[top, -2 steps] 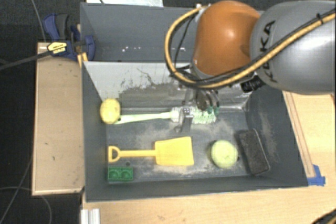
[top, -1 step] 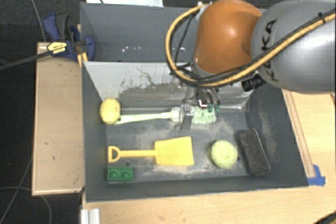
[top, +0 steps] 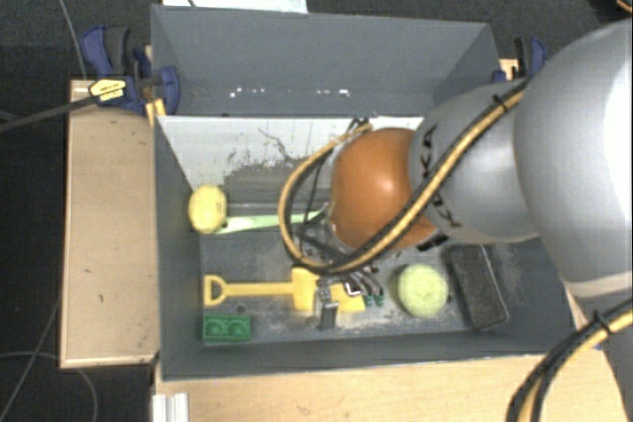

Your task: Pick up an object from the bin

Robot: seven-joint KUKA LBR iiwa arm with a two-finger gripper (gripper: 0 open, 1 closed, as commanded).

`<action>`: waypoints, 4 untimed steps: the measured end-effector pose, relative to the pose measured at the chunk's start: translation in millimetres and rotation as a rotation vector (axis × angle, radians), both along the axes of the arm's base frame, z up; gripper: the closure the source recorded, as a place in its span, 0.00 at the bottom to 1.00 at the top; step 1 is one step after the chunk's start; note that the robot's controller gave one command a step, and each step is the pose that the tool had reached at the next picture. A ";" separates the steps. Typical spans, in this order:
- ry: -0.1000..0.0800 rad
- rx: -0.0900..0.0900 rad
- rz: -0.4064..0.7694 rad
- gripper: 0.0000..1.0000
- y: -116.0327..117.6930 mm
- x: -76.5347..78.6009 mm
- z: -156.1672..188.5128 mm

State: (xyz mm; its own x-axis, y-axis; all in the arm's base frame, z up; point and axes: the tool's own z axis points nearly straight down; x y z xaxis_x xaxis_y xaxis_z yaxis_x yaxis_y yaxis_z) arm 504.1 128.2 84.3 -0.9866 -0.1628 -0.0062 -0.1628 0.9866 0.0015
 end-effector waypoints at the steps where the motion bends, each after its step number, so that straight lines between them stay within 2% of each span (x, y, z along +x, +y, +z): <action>1: -0.013 0.002 0.038 0.00 -2.8 -14.5 63.9; 2: 0.006 0.000 0.013 0.00 -0.1 -6.2 -19.5; 3: -0.016 0.005 -0.047 0.00 0.8 -20.6 -13.9; 4: -0.001 0.002 0.001 1.00 0.2 -7.9 -17.7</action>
Offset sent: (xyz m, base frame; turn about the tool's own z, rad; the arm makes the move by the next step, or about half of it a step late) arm -0.0066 -0.0002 -0.0199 -0.0148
